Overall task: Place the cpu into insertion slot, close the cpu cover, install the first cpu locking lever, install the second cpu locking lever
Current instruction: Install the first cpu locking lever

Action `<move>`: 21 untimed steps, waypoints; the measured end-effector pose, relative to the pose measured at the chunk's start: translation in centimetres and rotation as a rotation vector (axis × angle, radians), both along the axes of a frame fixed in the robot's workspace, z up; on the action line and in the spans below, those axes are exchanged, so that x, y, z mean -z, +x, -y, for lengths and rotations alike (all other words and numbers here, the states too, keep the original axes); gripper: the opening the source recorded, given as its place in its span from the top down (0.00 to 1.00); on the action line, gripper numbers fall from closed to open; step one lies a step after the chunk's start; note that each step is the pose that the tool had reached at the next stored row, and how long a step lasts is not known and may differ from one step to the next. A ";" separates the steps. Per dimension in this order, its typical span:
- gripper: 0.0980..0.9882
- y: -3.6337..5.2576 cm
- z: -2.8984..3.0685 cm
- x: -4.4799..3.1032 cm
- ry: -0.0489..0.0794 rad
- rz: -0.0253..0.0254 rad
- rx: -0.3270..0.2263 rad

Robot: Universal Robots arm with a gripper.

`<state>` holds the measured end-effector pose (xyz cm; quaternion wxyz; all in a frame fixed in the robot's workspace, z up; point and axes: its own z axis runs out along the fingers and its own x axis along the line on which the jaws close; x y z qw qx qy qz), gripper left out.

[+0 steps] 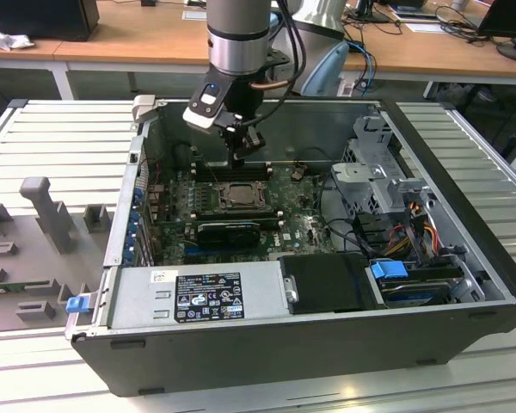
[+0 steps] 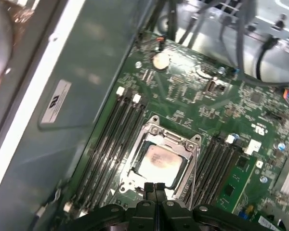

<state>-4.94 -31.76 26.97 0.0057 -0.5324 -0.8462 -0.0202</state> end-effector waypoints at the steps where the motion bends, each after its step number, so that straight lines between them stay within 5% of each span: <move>1: 0.99 0.00 0.00 0.02 0.000 -0.0020 -0.013; 5: 0.99 0.00 0.00 0.13 0.000 -0.0069 -0.058; 8: 0.99 0.00 0.00 0.25 0.000 -0.0100 -0.148; 21: 0.99 -0.04 0.00 0.31 -0.002 -0.0102 -0.482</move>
